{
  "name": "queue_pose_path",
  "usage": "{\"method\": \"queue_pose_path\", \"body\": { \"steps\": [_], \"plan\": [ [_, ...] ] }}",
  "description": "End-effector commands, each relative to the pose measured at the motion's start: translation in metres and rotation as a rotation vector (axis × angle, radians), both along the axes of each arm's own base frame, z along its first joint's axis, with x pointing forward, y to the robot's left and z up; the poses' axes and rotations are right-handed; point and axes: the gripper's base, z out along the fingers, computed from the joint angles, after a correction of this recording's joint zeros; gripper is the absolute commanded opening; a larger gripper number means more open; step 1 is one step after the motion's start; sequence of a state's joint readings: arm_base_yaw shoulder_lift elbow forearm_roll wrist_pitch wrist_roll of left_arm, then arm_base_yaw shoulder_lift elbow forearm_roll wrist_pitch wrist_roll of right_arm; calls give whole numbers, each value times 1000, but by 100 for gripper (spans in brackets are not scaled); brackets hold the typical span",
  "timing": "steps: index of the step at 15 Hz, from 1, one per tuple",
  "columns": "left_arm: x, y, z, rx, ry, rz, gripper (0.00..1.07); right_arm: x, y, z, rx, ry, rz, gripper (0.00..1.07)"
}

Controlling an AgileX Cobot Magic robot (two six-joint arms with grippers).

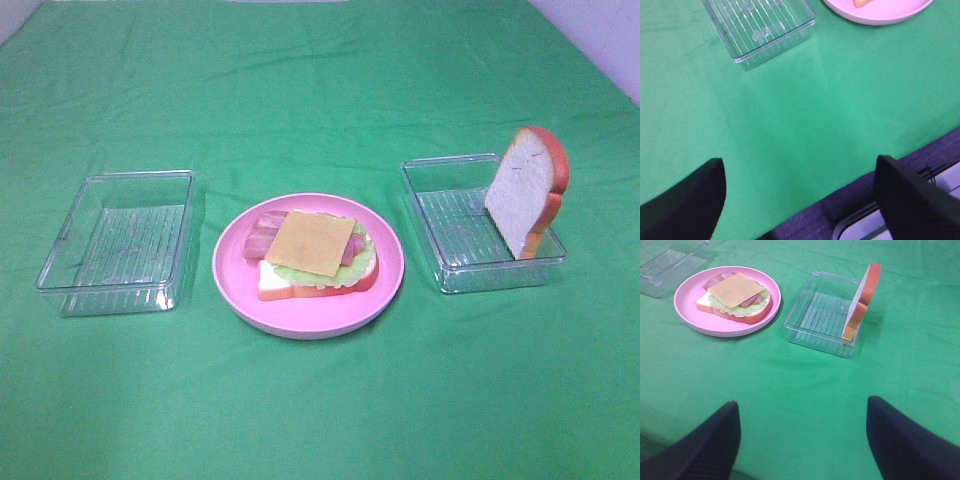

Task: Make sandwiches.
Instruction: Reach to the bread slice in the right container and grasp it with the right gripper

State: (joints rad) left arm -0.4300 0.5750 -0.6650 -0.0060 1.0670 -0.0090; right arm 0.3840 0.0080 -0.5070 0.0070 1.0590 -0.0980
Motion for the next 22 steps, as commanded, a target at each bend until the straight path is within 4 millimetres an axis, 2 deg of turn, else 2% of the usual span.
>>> {"method": "queue_pose_path", "body": {
  "steps": [1, 2, 3, 7, 8, 10, 12, 17, 18, 19, 20, 21, 22],
  "plan": [
    [-14, 7, -2, -44, -102, 10, 76, 8, 1, 3, -21, 14, -15, 66],
    [-30, 16, -9, -77, -208, 14, 76, 26, 7, 12, -13, 67, -50, 64],
    [-35, 18, -15, -90, -237, 14, 76, 37, 11, 17, 2, 91, -77, 64],
    [-49, 24, -16, -119, -284, 17, 76, 89, 21, 38, -14, 190, -238, 63],
    [-52, 26, -16, -122, -295, 17, 76, 116, 27, 46, -50, 248, -305, 63],
    [-56, 28, -16, -125, -311, 19, 76, 142, 35, 52, -93, 292, -331, 63],
    [-59, 32, -26, -81, -295, 30, 76, 185, 48, 58, -166, 320, -348, 63],
    [-73, 38, -26, -126, -375, 33, 76, 273, 77, 66, -208, 408, -375, 63],
    [-78, 40, -26, -140, -402, 33, 76, 293, 72, 67, -188, 448, -395, 63],
    [-79, 41, -26, -145, -414, 34, 76, 300, 69, 66, -180, 465, -398, 63],
    [-83, 43, -26, -161, -437, 36, 76, 317, 62, 62, -134, 527, -384, 63],
    [-83, 43, -26, -161, -437, 36, 76, 317, 62, 62, -134, 527, -384, 63],
    [-83, 42, -26, -162, -431, 34, 76, 339, 48, 53, -51, 603, -375, 63]
  ]
}}
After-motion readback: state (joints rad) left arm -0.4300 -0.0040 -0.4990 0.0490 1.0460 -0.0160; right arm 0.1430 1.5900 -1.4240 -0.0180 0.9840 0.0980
